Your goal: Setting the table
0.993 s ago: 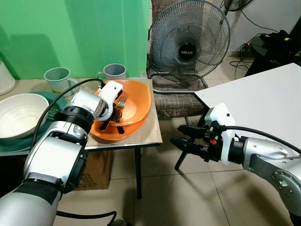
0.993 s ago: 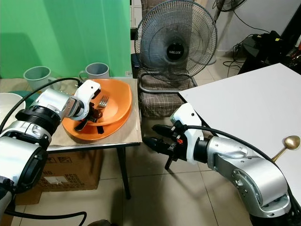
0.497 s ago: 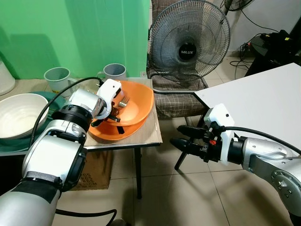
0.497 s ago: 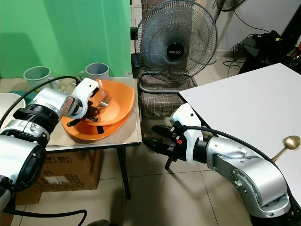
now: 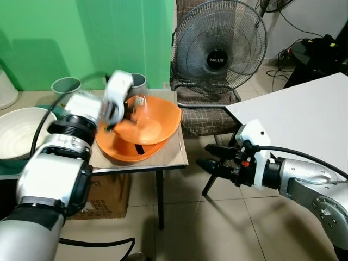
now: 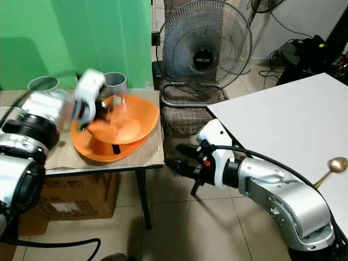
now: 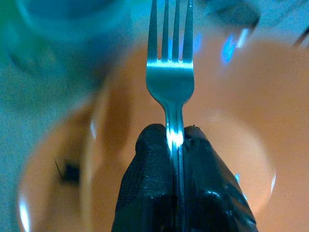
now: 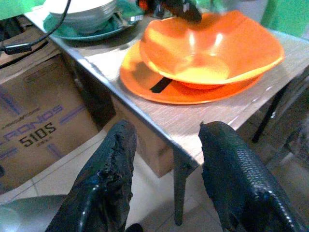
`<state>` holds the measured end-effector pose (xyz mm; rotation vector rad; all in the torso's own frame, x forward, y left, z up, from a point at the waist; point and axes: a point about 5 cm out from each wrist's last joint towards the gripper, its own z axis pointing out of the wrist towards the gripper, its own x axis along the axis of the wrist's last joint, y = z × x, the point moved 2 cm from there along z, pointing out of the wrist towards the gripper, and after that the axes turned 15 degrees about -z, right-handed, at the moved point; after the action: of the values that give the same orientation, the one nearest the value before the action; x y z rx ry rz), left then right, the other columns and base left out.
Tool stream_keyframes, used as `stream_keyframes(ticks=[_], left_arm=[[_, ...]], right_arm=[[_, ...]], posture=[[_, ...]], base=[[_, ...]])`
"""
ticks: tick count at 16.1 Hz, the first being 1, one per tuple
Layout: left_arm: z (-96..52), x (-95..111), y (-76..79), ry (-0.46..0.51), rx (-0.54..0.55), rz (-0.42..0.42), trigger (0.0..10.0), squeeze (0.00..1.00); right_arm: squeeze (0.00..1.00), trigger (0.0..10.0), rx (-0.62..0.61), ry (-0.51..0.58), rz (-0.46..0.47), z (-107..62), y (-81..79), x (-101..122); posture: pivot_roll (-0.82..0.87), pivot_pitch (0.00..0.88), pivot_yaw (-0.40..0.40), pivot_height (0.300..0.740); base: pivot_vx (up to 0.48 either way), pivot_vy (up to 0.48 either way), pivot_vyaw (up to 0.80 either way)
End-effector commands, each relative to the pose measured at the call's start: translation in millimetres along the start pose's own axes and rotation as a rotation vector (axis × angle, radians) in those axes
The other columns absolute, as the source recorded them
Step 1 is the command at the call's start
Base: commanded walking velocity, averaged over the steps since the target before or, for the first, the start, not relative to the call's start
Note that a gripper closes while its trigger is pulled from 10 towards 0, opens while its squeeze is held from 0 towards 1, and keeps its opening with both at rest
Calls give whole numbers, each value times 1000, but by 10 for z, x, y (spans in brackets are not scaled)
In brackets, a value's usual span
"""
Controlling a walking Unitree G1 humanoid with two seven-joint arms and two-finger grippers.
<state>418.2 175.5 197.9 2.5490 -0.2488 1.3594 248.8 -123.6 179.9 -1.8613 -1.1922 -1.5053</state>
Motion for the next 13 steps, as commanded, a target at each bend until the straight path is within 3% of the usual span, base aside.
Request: stream_keyframes(ticks=[1, 6, 7, 8, 10, 12, 13], left_arm=[[-109, 247, 67, 94, -37, 8, 0, 0], [-521, 517, 334, 375, -117, 110, 0, 0], [-676, 534, 471, 493, -116, 198, 3333, 0], [-834, 399, 755, 635, -127, 299, 10000, 0], [-868, 285, 866, 669, -137, 242, 10000, 0], [-881, 14, 1035, 682, -164, 159, 10000, 0], [-897, -86, 1056, 682, -137, 171, 10000, 0]], right_arm=[[0, 10000, -54, 16, -3, -42, 79, 43], [0, 10000, -238, 99, 30, -31, 154, 119], [0, 10000, -332, 129, 21, -38, 189, 154], [0, 10000, -478, 140, 33, -42, 220, 146], [0, 10000, -524, 132, 77, -25, 207, 100], [0, 10000, -581, 113, 41, -3, 166, 68], [0, 10000, -606, 110, 33, 1, 154, 58]], posture=[[-50, 5, -25, 740], [-41, 21, -40, 740], [-38, 27, -37, 740], [-42, 31, -33, 740], [-44, 33, -31, 740], [-47, 32, -35, 740], [-47, 32, -35, 740]], base=[[0, 0, 0], [0, 0, 0], [0, 0, 0], [0, 0, 0], [0, 0, 0], [0, 0, -781], [0, 0, -781]])
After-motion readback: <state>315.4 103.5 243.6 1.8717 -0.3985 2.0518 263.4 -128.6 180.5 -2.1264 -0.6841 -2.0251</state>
